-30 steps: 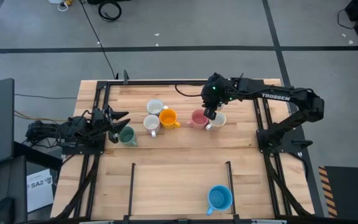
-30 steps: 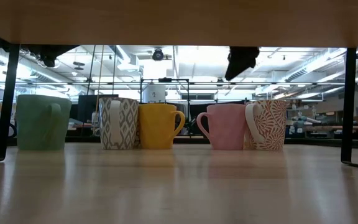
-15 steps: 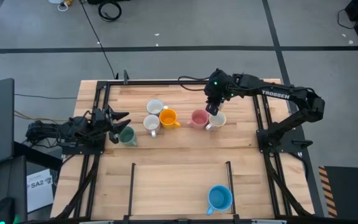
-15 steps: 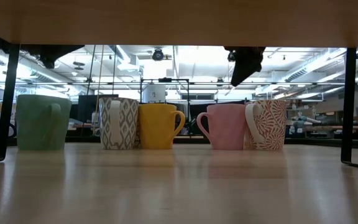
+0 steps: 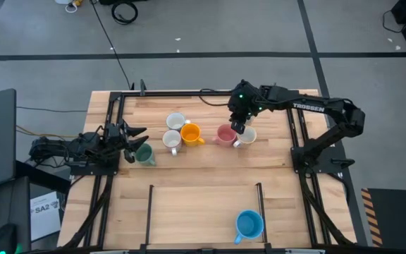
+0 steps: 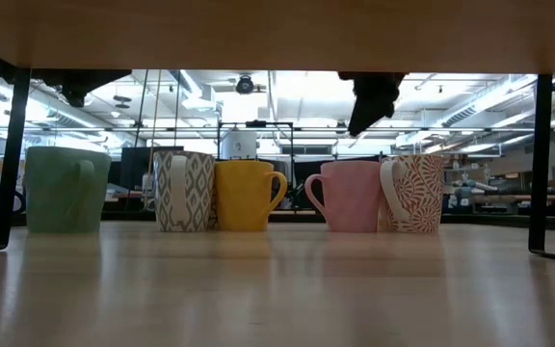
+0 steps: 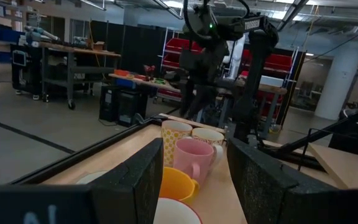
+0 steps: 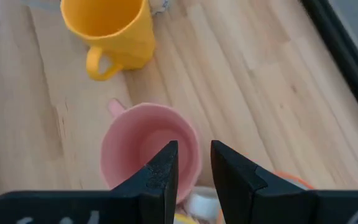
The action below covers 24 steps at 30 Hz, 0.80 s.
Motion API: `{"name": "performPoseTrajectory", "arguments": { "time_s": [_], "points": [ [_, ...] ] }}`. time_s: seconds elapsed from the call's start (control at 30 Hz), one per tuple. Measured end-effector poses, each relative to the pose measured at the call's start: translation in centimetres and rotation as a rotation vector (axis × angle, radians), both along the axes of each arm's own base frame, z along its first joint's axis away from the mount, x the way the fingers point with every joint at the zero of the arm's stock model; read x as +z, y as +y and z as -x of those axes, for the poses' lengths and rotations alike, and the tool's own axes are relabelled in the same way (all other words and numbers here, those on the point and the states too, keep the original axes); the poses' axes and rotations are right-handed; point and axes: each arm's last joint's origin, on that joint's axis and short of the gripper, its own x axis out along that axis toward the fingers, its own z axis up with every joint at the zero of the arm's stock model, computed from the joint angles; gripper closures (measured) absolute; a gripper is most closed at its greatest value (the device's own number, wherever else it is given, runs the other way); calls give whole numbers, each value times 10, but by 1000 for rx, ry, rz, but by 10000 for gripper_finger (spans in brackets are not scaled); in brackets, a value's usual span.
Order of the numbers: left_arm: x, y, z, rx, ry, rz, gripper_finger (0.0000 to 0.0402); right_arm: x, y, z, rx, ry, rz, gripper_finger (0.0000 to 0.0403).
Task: Place coffee mugs
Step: Put the pink mug on the shelf
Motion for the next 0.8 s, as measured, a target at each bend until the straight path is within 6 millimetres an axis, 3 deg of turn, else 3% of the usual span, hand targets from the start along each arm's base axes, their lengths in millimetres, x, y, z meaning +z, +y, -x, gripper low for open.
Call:
{"name": "performPoseTrajectory", "arguments": {
  "time_s": [0.37,0.8],
  "points": [
    [0,0,0,0,0,0,216,-31,-7,-15,23,123,30,302],
    [0,0,0,0,0,0,216,-31,-6,-15,34,120,11,302]
  ]
}}
